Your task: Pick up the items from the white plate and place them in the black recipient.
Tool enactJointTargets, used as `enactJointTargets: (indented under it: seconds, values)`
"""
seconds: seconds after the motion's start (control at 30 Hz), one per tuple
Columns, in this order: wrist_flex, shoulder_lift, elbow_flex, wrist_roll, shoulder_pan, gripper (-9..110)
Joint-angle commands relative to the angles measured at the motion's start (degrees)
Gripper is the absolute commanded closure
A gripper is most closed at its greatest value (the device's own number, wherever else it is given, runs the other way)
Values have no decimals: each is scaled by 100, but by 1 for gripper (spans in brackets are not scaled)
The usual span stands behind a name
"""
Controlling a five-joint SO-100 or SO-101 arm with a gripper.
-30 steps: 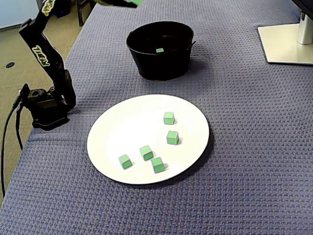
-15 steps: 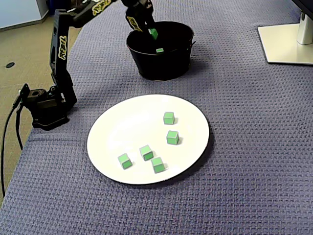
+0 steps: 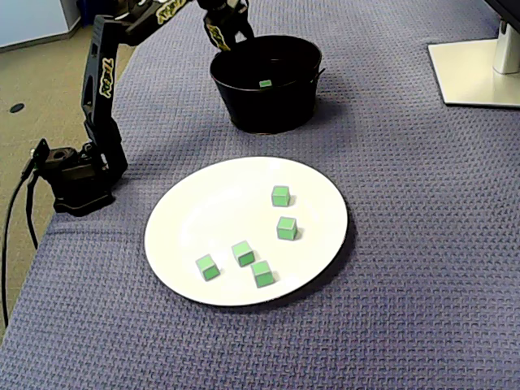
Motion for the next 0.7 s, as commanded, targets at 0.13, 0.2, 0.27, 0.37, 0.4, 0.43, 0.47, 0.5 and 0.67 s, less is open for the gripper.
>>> enactJointTargets:
  seconds: [0.13,0.2,0.27,0.37,0.4,0.43,0.47,0.5,0.67]
  values:
    - [396,2461,-79,1802,2118,71]
    - [580,2663,-53,2083,2830,71]
    - [932,2584,-158,2312,3463,70]
    - [1424,2188,-264,2610,4228,70]
    - [1521,2004,-272,2733,4403,69]
    - [1591,1784,-272,2883,4553,68]
    - [1608,1573,-272,2962,4667,68]
    - [1608,1354,-272,3006,4781,68]
    - [1169,360,-9,3032,5010,69]
